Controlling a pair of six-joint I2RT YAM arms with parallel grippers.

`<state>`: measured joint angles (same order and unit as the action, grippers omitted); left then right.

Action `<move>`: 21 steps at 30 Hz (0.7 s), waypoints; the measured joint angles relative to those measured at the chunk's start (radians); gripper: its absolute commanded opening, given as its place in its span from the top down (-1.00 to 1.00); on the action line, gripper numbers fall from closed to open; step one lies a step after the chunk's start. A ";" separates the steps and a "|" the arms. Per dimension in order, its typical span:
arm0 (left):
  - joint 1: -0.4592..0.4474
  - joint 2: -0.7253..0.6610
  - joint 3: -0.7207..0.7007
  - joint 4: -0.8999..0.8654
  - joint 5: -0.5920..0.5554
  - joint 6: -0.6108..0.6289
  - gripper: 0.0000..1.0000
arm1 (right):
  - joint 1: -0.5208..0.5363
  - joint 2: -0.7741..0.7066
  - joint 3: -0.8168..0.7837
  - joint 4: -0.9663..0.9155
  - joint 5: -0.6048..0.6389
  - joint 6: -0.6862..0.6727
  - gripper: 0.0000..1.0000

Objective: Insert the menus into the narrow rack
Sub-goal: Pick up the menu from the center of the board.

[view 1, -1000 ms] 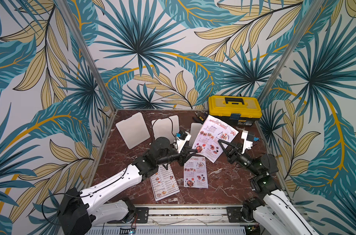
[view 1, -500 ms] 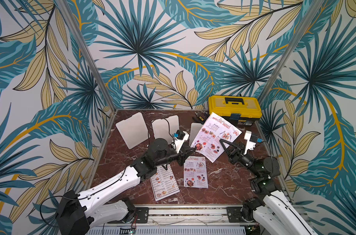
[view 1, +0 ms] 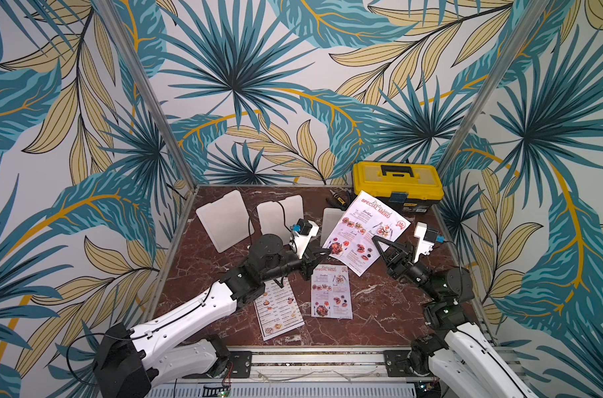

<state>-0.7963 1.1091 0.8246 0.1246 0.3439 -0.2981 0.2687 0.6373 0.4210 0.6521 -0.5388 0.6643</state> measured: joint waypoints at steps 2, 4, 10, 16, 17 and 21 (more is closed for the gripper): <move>0.002 0.000 0.000 0.000 -0.010 -0.001 1.00 | 0.000 0.000 0.000 -0.011 0.018 -0.009 0.32; 0.006 0.000 0.000 0.000 -0.015 -0.001 1.00 | 0.000 0.000 0.002 -0.028 0.032 -0.015 0.27; 0.016 -0.001 0.000 0.000 -0.023 0.000 1.00 | 0.000 0.013 0.029 -0.090 0.048 -0.043 0.59; 0.019 -0.026 0.000 0.000 -0.027 0.006 1.00 | 0.000 0.024 0.056 -0.130 0.048 -0.078 0.90; 0.019 -0.029 0.000 0.000 -0.027 0.008 1.00 | 0.000 0.025 0.058 -0.133 0.048 -0.082 0.93; 0.021 -0.029 0.000 0.000 -0.040 0.013 1.00 | 0.000 0.034 0.074 -0.147 0.048 -0.100 1.00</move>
<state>-0.7750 1.0801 0.8242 0.1246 0.3038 -0.2848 0.2691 0.6712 0.4950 0.5049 -0.4908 0.5644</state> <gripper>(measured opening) 0.047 0.048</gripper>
